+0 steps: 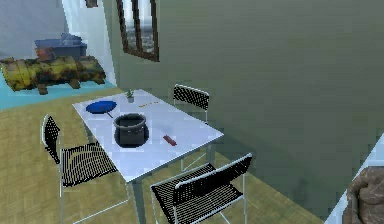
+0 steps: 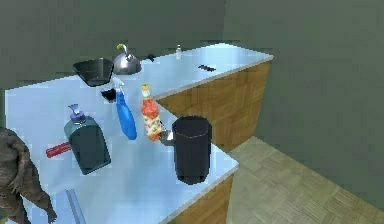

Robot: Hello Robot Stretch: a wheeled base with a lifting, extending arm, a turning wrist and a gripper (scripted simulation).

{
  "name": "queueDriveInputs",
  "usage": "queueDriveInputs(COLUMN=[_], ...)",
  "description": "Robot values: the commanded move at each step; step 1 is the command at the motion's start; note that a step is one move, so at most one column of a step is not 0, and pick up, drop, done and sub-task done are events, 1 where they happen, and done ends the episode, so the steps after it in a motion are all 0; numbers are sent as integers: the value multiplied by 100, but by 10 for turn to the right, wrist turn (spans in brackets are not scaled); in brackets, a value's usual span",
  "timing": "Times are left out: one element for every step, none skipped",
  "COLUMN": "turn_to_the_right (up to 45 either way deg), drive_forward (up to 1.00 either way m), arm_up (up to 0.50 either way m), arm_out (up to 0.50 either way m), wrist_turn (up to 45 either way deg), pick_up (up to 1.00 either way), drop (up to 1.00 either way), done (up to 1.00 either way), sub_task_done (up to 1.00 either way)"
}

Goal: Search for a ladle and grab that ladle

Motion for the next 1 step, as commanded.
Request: queueDriveInputs(turn_to_the_right=[0], drive_forward=[0], arm_up=[38], arm_out=[0], wrist_turn=[0], pick_up=[0], drop=[0], done=[0], sub_task_done=[0])
